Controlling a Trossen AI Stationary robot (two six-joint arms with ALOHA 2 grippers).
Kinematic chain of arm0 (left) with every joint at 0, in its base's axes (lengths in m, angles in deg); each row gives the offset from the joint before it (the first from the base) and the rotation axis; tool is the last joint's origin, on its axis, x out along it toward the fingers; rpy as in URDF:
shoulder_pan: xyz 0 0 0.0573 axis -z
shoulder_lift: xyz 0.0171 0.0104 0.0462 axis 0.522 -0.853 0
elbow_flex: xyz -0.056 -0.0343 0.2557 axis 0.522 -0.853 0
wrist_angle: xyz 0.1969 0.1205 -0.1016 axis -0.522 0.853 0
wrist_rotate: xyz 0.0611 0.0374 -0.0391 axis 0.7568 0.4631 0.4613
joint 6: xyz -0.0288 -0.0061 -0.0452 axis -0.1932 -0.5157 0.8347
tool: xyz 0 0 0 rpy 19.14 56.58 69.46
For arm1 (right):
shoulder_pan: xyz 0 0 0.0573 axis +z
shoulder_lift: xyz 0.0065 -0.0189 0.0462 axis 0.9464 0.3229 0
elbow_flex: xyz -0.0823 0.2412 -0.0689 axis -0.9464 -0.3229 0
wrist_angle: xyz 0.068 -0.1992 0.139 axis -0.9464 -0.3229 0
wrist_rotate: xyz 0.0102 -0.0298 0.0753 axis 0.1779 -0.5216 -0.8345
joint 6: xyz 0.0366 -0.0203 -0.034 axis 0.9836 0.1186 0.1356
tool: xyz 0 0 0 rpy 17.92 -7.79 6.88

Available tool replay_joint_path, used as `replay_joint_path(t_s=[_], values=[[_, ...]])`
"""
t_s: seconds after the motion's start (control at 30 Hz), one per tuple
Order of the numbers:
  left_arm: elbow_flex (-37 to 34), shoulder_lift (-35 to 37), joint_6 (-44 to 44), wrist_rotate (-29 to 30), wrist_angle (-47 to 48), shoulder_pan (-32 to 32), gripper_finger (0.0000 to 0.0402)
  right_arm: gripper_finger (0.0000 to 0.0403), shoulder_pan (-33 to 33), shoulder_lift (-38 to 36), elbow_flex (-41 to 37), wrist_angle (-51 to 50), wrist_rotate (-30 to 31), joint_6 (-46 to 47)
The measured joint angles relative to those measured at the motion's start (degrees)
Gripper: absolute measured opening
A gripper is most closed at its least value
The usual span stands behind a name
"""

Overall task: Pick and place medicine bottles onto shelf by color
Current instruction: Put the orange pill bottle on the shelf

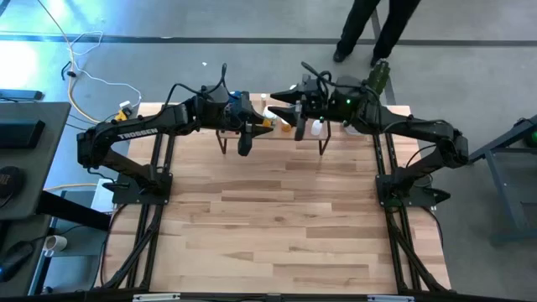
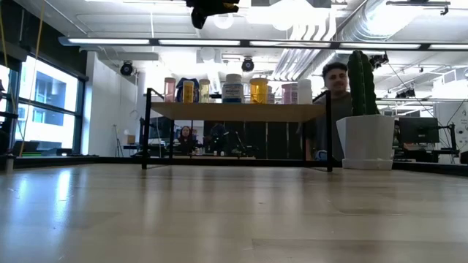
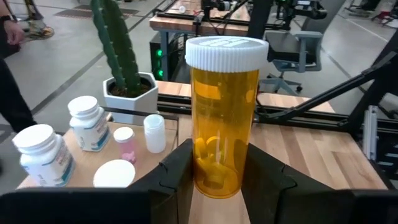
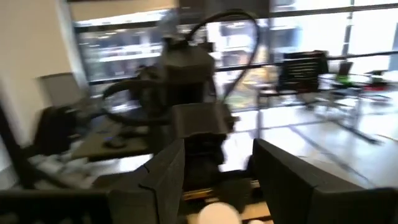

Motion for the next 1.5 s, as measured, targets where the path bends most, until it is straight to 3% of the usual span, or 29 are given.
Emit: replay_joint_path(t_s=[0.27, 0.5, 1.27, 1.5], values=[[0.0, 0.0, 0.0, 1.2, 0.1, 0.0, 0.0095, 0.0181, -7.2, -0.3, 0.0, -1.7, -18.5, -1.5], [0.0, 0.0, 0.4, 4.3, 0.2, 0.0, 0.0097, 0.0181, -9.3, -0.2, 0.0, -4.8, -23.0, -5.5], [0.0, -0.1, 0.0, 4.5, 0.2, 0.0, 0.0097, 0.0180, -6.5, 7.5, 0.0, -1.3, -22.6, -5.8], [0.0, -0.1, 0.0, 4.5, 0.2, 0.0, 0.0097, 0.0145, -6.5, 7.5, 0.0, -0.9, -22.6, -4.2]])
